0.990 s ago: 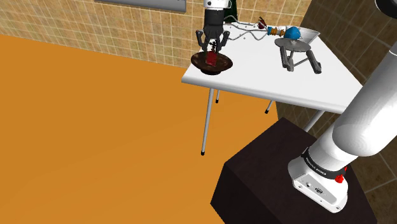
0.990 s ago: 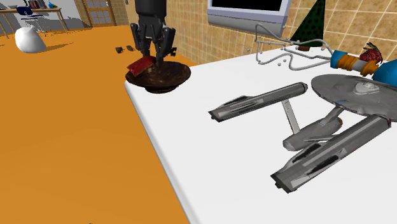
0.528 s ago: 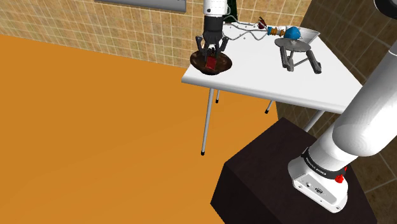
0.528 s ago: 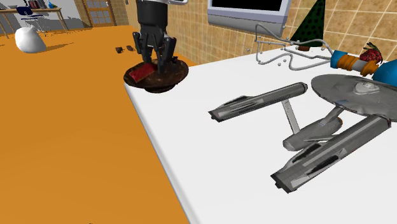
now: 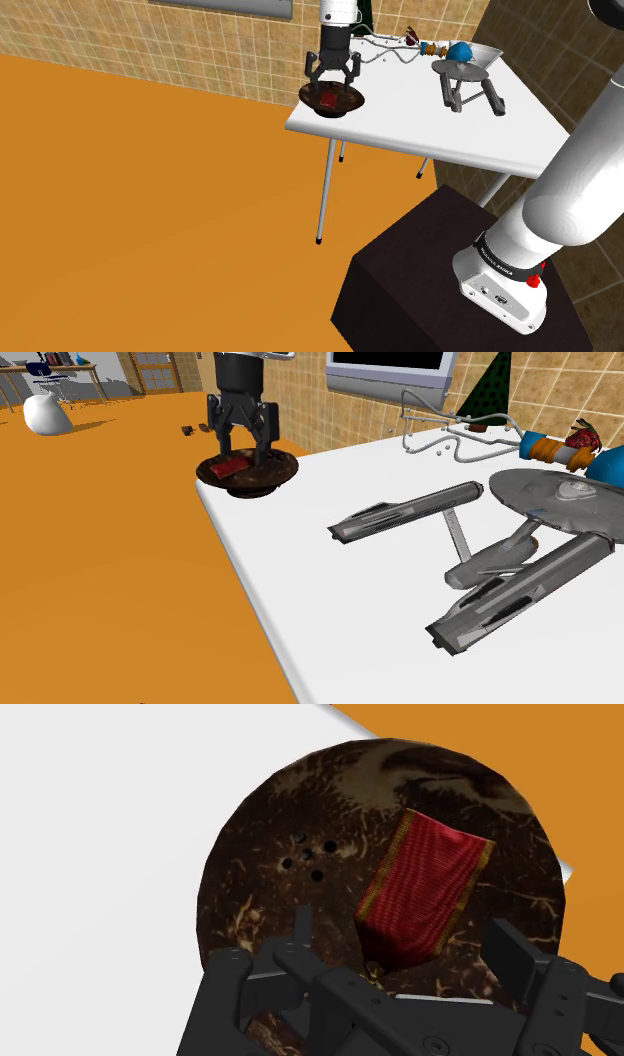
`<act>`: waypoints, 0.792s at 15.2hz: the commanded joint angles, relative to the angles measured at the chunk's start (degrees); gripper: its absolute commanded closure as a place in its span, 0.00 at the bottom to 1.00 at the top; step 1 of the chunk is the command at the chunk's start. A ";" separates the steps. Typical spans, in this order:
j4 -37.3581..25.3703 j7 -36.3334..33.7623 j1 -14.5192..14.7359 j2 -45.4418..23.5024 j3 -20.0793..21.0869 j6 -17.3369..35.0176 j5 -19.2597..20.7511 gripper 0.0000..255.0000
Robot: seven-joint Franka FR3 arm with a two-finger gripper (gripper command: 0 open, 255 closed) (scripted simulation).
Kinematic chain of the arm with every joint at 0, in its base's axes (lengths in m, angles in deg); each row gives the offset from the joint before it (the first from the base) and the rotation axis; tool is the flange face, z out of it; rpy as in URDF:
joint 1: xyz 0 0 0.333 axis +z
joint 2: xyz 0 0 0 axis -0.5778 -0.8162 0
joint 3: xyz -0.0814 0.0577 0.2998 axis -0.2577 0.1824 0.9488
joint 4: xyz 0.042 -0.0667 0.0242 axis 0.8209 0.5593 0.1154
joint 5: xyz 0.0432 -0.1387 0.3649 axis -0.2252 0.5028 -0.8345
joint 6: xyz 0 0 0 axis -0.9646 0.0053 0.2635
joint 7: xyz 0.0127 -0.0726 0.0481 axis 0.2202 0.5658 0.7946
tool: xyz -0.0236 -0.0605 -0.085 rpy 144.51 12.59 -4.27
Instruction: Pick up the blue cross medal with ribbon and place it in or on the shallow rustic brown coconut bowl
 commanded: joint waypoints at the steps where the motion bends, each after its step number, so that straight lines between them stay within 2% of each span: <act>1: 0.00 0.00 0.00 0.00 0.00 0.00 0.00 0.00; 2: 0.00 0.00 0.00 0.00 0.00 0.00 0.00 0.00; 6: -8.52 -0.24 -0.23 -1.02 -0.20 -7.53 0.26 0.00; 12: -8.52 -0.24 -0.23 -1.02 -0.20 -7.53 0.26 0.00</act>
